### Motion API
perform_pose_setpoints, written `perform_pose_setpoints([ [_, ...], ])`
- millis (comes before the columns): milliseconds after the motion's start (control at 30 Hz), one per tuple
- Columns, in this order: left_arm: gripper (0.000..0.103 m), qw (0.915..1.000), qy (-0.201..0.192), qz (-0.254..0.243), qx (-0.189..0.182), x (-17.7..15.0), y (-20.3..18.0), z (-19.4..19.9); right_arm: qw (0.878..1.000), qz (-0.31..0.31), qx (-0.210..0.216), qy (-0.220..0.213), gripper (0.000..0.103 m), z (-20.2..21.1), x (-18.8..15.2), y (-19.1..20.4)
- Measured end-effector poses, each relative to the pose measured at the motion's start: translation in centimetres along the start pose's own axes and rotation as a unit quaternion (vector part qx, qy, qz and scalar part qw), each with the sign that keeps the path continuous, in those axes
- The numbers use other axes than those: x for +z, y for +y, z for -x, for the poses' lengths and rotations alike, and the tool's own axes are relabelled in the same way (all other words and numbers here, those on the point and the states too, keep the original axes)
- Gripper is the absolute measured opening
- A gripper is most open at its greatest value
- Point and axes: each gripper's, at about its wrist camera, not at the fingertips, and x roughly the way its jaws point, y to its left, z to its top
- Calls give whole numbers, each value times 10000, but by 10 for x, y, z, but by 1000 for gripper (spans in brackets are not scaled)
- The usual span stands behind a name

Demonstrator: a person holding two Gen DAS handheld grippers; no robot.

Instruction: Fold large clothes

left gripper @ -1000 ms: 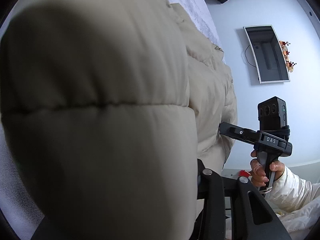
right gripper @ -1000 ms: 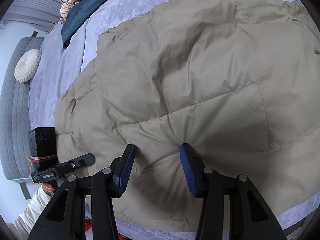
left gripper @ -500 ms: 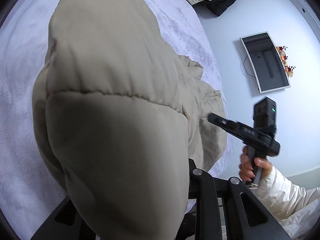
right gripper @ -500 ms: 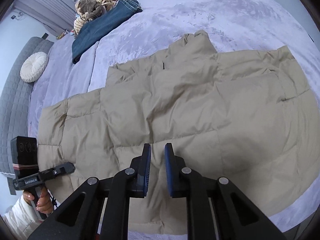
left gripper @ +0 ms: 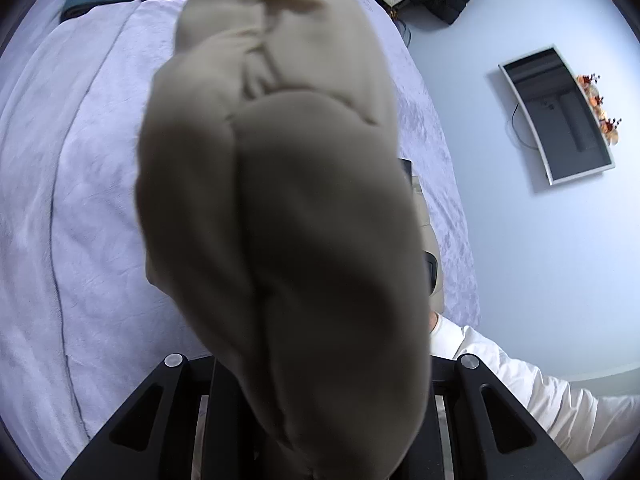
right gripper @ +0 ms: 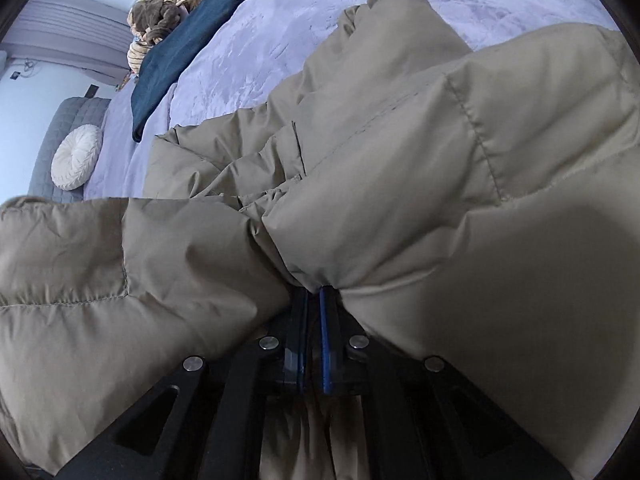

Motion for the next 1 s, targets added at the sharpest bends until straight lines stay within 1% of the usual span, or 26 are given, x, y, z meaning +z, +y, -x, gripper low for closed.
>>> perform_pose_setpoints([
  [67, 28, 9996, 122, -217, 102, 8, -25, -8, 9998, -52, 150, 92, 4, 10, 2, -4],
  [133, 29, 9985, 256, -448, 176, 16, -47, -18, 9997, -62, 235, 25, 4, 30, -2, -11],
  [167, 33, 9977, 336, -555, 172, 19, -57, -25, 9995, -78, 295, -44, 4, 42, -7, -17],
  [233, 54, 9970, 440, -630, 30, 27, -70, -35, 9988, -210, 392, -214, 4, 70, -19, -35],
  [300, 64, 9963, 549, -641, -178, 35, -85, -48, 9973, -440, 436, -389, 5, 97, -36, -57],
  [467, 65, 9920, 915, -580, -654, 52, -108, -96, 9891, -1119, 483, -821, 5, 144, -82, -111],
  [500, 75, 9903, 997, -560, -789, 51, -111, -106, 9873, -1238, 482, -872, 5, 150, -90, -120],
  [533, 81, 9879, 1086, -529, -973, 55, -116, -118, 9858, -1331, 480, -907, 5, 155, -97, -128],
  [567, 82, 9848, 1188, -502, -1166, 57, -121, -130, 9843, -1413, 475, -942, 6, 159, -103, -135],
  [667, 82, 9780, 1405, -534, -1445, 59, -128, -158, 9816, -1555, 438, -1021, 8, 169, -117, -146],
  [767, 82, 9737, 1549, -456, -1606, 62, -128, -179, 9801, -1616, 348, -1098, 9, 182, -129, -148],
  [800, 82, 9725, 1590, -464, -1639, 54, -131, -185, 9800, -1606, 302, -1131, 9, 187, -133, -145],
  [833, 82, 9725, 1606, -486, -1614, 54, -133, -189, 9802, -1568, 260, -1184, 12, 194, -138, -142],
  [867, 82, 9731, 1617, -529, -1551, 51, -136, -195, 9805, -1503, 212, -1251, 27, 201, -142, -137],
  [900, 82, 9735, 1629, -581, -1496, 39, -141, -198, 9808, -1407, 160, -1339, 39, 209, -148, -131],
  [933, 82, 9743, 1624, -633, -1430, 36, -138, -195, 9808, -1297, 147, -1448, 65, 218, -153, -123],
  [967, 82, 9752, 1610, -706, -1348, 35, -141, -196, 9807, -1198, 193, -1536, 74, 226, -157, -117],
  [1000, 82, 9755, 1606, -761, -1300, 35, -132, -191, 9813, -1072, 299, -1567, 75, 233, -161, -108],
])
